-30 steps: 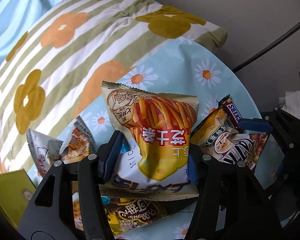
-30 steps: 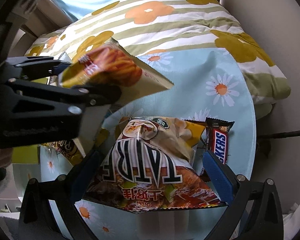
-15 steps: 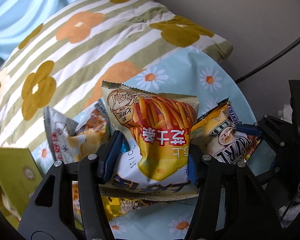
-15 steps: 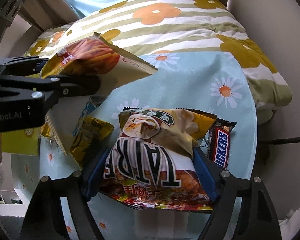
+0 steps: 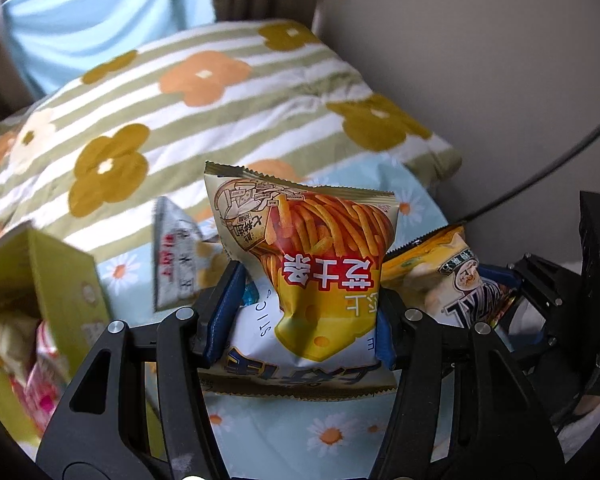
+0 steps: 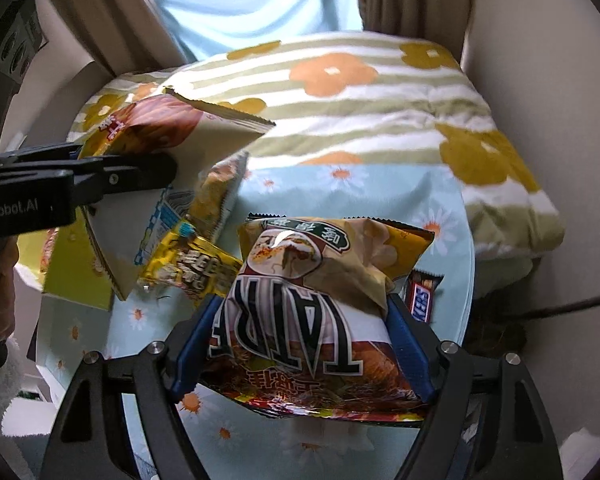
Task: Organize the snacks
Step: 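Lift both bags and carry them over the yellow box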
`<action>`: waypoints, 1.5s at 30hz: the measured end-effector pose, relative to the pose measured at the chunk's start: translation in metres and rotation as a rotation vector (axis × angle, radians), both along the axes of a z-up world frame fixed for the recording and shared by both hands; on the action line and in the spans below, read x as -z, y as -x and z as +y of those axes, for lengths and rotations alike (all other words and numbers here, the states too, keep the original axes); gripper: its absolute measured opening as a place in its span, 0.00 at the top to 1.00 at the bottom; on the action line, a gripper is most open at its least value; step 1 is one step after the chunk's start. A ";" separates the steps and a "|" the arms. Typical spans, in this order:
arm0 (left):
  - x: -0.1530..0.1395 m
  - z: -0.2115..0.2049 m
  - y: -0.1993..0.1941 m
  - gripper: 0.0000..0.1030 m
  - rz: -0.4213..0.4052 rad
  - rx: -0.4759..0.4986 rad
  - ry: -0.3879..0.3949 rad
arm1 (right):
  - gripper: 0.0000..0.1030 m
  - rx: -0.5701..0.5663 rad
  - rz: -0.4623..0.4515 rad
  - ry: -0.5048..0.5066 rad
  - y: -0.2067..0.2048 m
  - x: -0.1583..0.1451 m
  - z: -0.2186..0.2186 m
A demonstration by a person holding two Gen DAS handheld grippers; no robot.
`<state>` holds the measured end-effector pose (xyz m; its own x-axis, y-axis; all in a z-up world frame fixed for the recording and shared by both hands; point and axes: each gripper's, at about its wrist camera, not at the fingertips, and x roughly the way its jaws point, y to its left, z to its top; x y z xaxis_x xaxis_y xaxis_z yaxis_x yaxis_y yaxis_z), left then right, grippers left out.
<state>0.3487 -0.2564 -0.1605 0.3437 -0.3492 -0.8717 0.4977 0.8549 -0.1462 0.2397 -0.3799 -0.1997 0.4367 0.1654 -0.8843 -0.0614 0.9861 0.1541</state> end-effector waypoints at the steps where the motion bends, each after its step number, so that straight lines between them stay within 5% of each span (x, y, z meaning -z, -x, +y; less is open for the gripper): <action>1: -0.007 0.006 0.003 0.49 -0.010 -0.018 0.009 | 0.25 -0.011 -0.011 -0.002 0.001 -0.006 0.002; 9: -0.064 0.075 0.026 0.49 -0.116 -0.146 0.083 | 0.25 -0.089 -0.109 0.013 0.001 -0.054 0.035; 22: -0.092 0.241 0.042 0.49 -0.185 -0.311 0.100 | 0.25 -0.202 -0.215 -0.027 -0.015 -0.090 0.169; 34: -0.039 0.391 0.024 0.49 -0.093 -0.435 0.071 | 0.25 -0.293 -0.170 -0.024 -0.046 -0.067 0.293; 45: 0.022 0.401 -0.019 0.49 0.044 -0.320 0.060 | 0.25 -0.161 -0.111 -0.046 -0.079 -0.036 0.330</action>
<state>0.3675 0.1450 -0.1826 0.4072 -0.2806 -0.8692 0.1971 0.9562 -0.2163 0.3183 -0.0499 -0.1636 0.4956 0.2803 -0.8221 -0.2365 0.9543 0.1828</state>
